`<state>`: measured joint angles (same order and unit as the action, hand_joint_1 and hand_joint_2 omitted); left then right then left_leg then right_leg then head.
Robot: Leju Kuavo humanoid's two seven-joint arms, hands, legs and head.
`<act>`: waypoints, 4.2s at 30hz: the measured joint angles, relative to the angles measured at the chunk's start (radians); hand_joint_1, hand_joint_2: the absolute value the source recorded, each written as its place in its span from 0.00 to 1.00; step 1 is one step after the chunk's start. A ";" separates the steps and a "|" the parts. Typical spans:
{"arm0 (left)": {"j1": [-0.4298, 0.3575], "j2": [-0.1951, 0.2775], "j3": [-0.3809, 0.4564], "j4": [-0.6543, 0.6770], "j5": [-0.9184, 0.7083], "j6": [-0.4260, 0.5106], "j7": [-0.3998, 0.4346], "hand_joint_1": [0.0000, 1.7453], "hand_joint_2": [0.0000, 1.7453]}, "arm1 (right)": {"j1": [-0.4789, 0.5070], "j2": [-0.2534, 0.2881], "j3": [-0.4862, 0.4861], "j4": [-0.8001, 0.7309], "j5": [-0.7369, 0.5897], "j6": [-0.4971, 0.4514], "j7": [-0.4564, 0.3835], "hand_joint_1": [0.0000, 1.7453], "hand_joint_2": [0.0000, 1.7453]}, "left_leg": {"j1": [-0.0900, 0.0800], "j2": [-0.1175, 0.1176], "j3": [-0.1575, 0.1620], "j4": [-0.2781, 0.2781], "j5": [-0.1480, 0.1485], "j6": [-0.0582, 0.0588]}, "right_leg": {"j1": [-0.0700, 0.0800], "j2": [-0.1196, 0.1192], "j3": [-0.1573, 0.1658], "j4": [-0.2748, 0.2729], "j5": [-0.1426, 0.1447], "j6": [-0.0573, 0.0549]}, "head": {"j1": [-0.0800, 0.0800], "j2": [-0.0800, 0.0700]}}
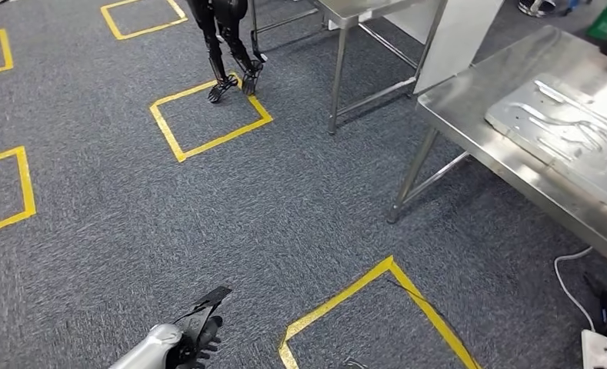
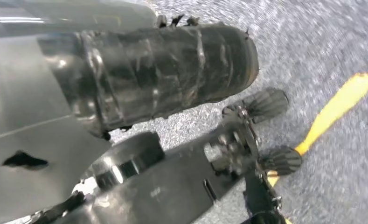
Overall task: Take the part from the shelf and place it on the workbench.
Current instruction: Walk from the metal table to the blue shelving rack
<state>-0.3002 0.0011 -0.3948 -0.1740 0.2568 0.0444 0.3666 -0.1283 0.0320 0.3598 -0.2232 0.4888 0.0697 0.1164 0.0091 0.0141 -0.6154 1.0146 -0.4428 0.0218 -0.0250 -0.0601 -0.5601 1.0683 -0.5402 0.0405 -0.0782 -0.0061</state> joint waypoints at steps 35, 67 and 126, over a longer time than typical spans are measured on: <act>-0.042 0.017 -0.041 -0.003 -0.040 -0.016 0.093 0.00 0.00 | -0.018 -0.008 0.092 0.000 -0.077 0.051 -0.021 0.00 0.00 | -0.004 -0.053 0.004 0.000 -0.002 0.010 | 0.009 0.052 -0.119 0.239 -0.087 -0.009 | 0.009 0.000; 0.123 0.164 -0.035 -0.003 0.212 -0.052 -0.025 0.00 0.00 | -0.028 0.035 0.311 -0.025 0.015 0.120 0.007 0.00 0.00 | -0.006 -0.082 -0.012 0.010 0.007 -0.004 | 0.017 0.054 -0.108 0.219 -0.075 -0.028 | 0.010 0.000; 0.193 0.315 -0.304 -0.022 -0.132 -0.253 -0.199 0.00 0.00 | -0.056 0.001 0.233 -0.008 -0.436 -0.297 0.123 0.00 0.00 | 0.003 -0.031 0.016 -0.009 0.007 -0.002 | 0.024 0.046 -0.063 0.159 -0.081 -0.033 | 0.018 0.000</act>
<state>-0.1068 0.3156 -0.6990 -0.1963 0.1245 -0.2082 0.1671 -0.1841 0.0332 0.5932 -0.2314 0.0532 -0.2269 0.2392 0.0124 -0.0171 -0.5996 1.0053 -0.4353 0.0198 -0.0014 -0.0144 -0.6232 1.2278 -0.6213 0.0075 -0.0605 -0.0061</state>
